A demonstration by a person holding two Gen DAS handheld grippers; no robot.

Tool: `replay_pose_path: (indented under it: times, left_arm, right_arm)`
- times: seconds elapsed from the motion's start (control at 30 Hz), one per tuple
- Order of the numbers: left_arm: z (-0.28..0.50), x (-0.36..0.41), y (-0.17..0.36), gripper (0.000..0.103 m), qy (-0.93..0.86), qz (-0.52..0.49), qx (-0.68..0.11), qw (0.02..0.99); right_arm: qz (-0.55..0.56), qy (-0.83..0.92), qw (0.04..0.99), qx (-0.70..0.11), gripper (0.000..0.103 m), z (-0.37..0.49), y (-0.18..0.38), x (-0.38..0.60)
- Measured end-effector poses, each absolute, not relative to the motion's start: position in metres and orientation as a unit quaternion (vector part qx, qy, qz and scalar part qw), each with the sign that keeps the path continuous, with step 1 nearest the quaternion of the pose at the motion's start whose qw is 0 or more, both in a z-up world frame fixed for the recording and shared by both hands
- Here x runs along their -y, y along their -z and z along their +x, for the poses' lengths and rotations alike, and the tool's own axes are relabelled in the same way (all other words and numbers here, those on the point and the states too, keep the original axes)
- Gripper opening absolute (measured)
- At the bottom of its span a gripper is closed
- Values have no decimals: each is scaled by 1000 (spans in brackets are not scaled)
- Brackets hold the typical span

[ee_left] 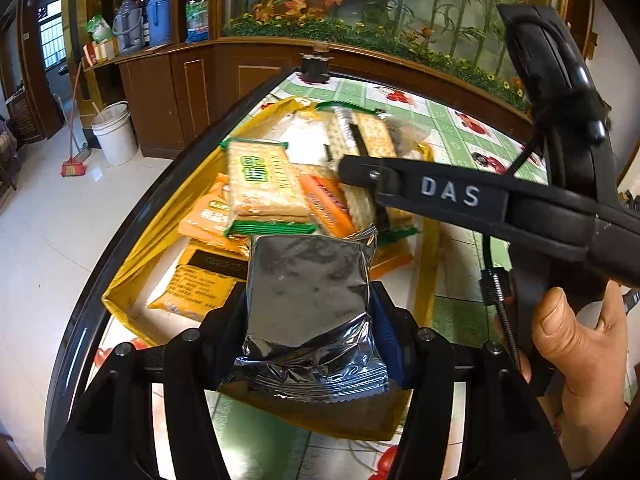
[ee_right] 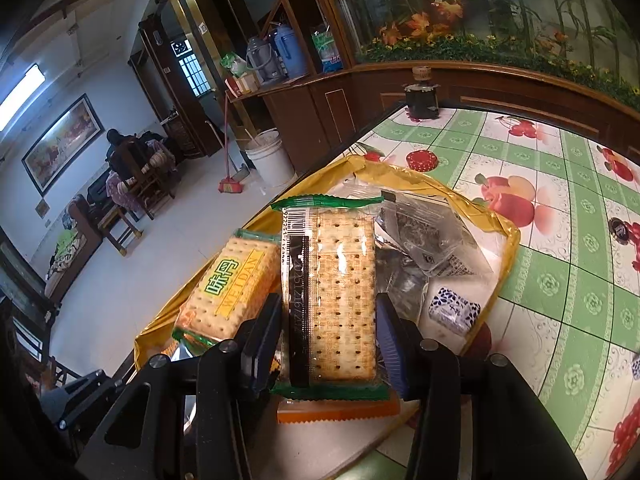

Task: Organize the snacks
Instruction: 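Open both tools to drop the foil bag and cracker pack into the tray, then move both open tools back toward the orange bag and small candy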

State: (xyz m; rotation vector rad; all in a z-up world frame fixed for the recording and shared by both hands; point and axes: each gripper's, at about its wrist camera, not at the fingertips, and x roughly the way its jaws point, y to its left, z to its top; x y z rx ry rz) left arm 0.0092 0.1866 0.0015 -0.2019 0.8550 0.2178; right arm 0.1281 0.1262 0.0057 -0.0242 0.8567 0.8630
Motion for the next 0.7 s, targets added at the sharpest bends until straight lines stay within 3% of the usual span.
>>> replay_pose_path:
  times: [0.5, 0.7]
  left_arm:
    - [22, -176, 6, 58, -114, -90, -431, 891]
    - [24, -169, 7, 79, -132, -75, -441, 885]
  right_arm:
    - [30, -402, 824, -398, 55, 122, -16, -89]
    - [43, -390, 835, -386, 60, 112, -24, -54]
